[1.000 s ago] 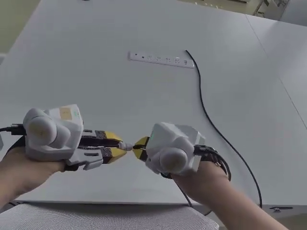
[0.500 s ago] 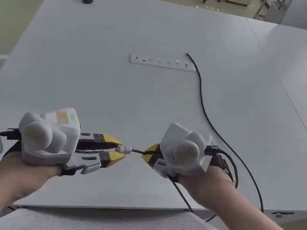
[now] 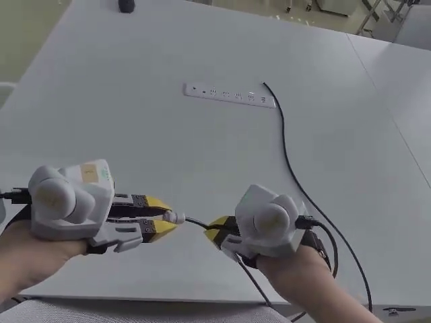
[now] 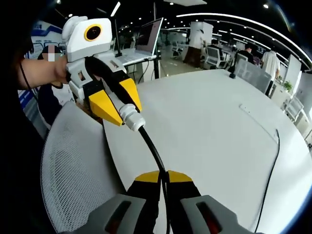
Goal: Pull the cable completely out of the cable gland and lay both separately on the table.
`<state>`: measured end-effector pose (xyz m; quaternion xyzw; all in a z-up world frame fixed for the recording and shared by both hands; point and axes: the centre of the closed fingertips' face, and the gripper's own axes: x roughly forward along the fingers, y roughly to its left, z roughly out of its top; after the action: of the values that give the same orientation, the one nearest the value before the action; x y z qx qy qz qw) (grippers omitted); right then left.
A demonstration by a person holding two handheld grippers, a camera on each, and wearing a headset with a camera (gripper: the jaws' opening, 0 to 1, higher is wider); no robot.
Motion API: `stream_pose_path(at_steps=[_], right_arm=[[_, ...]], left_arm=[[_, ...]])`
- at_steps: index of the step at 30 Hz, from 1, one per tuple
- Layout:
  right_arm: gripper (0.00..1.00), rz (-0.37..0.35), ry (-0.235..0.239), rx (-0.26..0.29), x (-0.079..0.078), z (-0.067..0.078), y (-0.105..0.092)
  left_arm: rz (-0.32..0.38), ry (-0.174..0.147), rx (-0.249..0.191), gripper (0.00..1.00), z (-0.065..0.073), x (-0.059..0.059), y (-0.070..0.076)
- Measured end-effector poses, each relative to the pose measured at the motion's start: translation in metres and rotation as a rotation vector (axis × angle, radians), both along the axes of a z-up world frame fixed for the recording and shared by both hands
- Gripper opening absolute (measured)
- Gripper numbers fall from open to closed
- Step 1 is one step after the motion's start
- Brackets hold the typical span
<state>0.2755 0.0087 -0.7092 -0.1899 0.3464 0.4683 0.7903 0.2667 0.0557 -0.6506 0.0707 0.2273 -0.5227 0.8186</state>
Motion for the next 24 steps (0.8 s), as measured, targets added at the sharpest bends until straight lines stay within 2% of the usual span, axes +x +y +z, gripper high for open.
stream_pose_path(at_steps=[3,7,15,18,24], right_arm=[[0.0,-0.016,0.012,0.015,0.0,-0.002,-0.002],[0.0,-0.038,0.024,-0.011,0.0,-0.012,-0.013],[0.0,-0.058,0.023,-0.015,0.004,-0.012,-0.019],[0.0,-0.061,0.016,-0.025,0.007,-0.01,-0.022],[0.0,-0.081,-0.005,0.004,0.021,0.007,-0.022]], left_arm=[[0.002,-0.001,-0.003,0.15,0.0,0.001,-0.001],[0.012,0.0,-0.011,0.15,0.002,0.006,0.002],[0.004,0.003,-0.007,0.15,0.0,0.005,0.0],[-0.002,0.006,-0.008,0.15,-0.002,0.004,-0.003],[-0.002,0.014,-0.011,0.15,-0.006,0.004,-0.004]])
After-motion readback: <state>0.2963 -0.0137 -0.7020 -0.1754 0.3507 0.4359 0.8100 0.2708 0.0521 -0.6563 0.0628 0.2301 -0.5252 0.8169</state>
